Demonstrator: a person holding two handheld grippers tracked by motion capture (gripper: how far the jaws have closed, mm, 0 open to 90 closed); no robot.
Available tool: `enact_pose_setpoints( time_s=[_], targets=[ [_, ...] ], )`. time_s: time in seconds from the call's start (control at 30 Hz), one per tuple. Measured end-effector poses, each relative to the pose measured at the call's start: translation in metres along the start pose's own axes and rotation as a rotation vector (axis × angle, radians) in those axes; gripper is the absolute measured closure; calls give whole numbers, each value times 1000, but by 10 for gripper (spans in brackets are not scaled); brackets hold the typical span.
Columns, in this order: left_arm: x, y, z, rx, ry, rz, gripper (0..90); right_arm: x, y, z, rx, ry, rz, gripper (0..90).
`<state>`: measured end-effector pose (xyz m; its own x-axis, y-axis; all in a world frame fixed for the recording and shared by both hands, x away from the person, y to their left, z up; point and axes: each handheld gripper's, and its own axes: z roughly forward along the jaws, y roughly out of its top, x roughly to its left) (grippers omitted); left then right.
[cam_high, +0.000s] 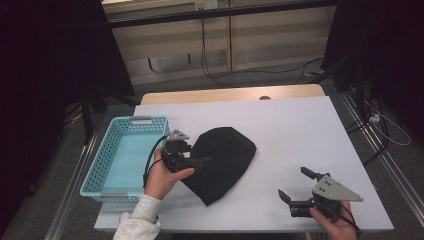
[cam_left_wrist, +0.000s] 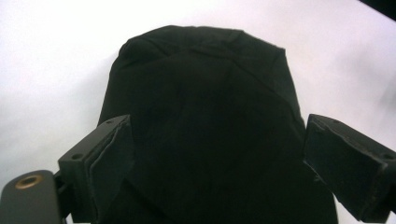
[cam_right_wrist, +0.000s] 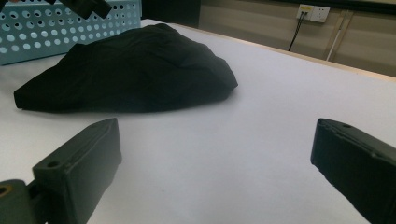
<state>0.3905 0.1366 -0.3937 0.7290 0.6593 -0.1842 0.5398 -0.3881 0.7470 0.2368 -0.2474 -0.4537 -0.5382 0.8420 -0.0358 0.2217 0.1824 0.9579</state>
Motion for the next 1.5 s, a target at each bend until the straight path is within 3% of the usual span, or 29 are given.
enact_pose_setpoints(
  time_s=[0.2,0.43,0.53,0.6,0.8,1.2,1.5],
  targets=[
    [2,-10,0,-11,11,-27,87,1,0,4,10,15,-7,8],
    [6,-19,2,-9,30,-18,81,2,-1,5,26,22,-8,7],
    [7,-21,0,-26,28,-41,72,3,0,4,20,17,0,7],
    [7,-24,0,-26,29,-35,69,5,2,4,16,17,5,4],
    [9,-28,-2,-35,37,-54,64,10,7,16,47,35,-12,3],
    [9,-28,-4,-44,55,-41,65,20,14,34,100,43,-44,10],
    [10,-29,0,-31,58,-31,70,22,14,36,103,57,-19,15]
  ],
)
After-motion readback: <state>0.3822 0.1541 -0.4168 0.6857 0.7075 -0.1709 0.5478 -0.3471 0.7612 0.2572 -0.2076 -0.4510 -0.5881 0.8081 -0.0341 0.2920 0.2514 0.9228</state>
